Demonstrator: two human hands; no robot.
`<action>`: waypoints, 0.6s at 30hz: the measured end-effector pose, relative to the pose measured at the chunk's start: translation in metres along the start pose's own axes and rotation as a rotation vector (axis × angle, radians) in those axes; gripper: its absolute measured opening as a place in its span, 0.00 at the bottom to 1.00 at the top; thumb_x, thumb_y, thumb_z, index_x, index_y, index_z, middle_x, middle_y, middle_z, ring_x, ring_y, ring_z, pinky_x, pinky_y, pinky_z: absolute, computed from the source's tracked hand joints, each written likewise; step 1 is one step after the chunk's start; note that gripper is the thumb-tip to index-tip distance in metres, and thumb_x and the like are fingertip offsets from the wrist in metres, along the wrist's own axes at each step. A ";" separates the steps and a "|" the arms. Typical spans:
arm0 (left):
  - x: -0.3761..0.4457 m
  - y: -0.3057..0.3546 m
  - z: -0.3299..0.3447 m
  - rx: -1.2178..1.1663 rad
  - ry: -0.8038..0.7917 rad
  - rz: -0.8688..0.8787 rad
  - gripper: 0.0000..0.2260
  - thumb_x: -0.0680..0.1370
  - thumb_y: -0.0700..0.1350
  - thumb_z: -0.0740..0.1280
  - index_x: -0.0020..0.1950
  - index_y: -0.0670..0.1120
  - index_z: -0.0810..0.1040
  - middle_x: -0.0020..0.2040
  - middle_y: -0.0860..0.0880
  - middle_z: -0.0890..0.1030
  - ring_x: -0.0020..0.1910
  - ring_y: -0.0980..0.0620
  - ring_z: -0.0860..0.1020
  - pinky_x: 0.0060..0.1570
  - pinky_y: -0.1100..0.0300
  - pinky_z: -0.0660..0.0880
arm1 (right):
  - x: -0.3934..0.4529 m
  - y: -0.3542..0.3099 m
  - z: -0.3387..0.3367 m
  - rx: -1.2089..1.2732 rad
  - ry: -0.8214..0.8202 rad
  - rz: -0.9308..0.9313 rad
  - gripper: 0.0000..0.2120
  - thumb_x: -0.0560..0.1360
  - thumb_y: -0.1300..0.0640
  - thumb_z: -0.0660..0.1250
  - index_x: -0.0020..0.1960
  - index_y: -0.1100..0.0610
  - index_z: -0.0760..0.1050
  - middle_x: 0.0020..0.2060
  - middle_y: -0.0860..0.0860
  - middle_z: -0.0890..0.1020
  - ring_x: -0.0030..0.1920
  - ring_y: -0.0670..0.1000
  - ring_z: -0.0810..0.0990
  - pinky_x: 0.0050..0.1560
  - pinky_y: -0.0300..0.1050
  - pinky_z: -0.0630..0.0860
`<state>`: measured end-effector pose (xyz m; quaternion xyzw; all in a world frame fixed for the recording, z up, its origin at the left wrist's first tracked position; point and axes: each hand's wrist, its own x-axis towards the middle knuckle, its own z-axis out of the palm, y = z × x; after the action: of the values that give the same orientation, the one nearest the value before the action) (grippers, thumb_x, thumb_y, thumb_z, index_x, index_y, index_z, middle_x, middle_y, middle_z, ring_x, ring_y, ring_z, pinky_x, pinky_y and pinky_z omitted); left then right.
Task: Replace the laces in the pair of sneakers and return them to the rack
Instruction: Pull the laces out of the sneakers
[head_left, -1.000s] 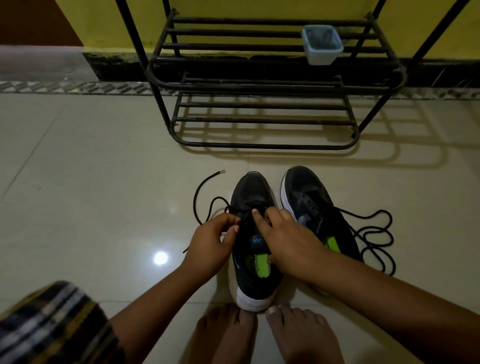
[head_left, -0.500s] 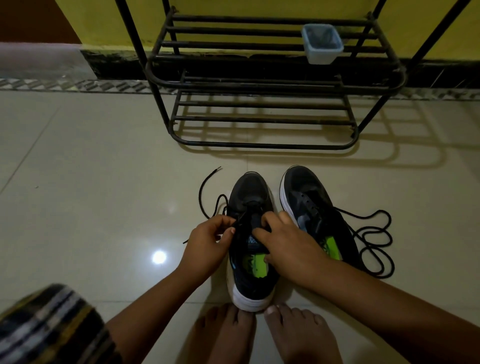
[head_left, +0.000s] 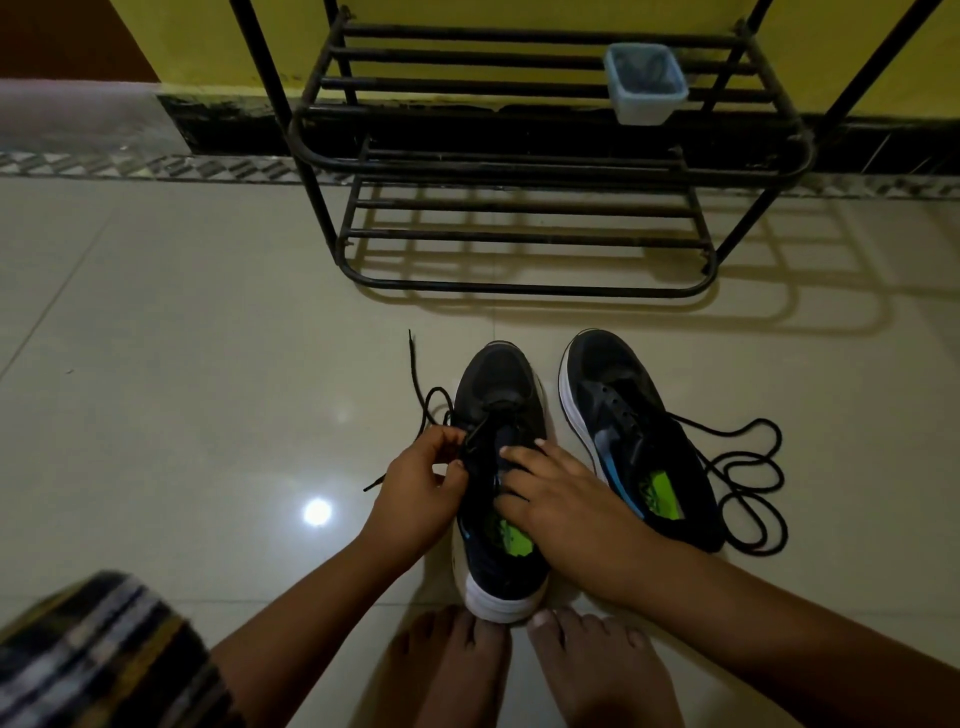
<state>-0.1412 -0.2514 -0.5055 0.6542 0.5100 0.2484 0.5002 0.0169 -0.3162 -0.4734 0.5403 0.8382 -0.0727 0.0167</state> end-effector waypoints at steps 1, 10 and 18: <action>0.000 0.000 0.000 0.003 -0.002 0.005 0.11 0.77 0.34 0.60 0.55 0.45 0.77 0.49 0.51 0.80 0.49 0.60 0.78 0.39 0.71 0.75 | -0.001 -0.001 0.002 0.000 0.045 -0.001 0.10 0.64 0.56 0.70 0.45 0.49 0.82 0.43 0.47 0.82 0.55 0.52 0.80 0.60 0.48 0.74; 0.000 -0.001 0.001 0.033 -0.006 0.024 0.12 0.77 0.34 0.60 0.56 0.47 0.77 0.50 0.53 0.79 0.52 0.62 0.76 0.39 0.72 0.74 | -0.012 0.005 0.000 0.135 0.014 0.088 0.06 0.66 0.49 0.70 0.42 0.49 0.79 0.39 0.45 0.77 0.48 0.50 0.77 0.43 0.41 0.71; 0.000 -0.001 0.001 0.015 0.002 0.025 0.12 0.76 0.33 0.60 0.53 0.46 0.77 0.48 0.53 0.80 0.51 0.60 0.77 0.38 0.71 0.74 | -0.017 -0.005 -0.019 0.359 -0.021 0.086 0.14 0.70 0.44 0.59 0.45 0.49 0.80 0.38 0.43 0.79 0.48 0.46 0.75 0.52 0.43 0.65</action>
<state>-0.1402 -0.2518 -0.5066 0.6640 0.5042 0.2513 0.4918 0.0209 -0.3313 -0.4525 0.5691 0.7877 -0.2259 -0.0682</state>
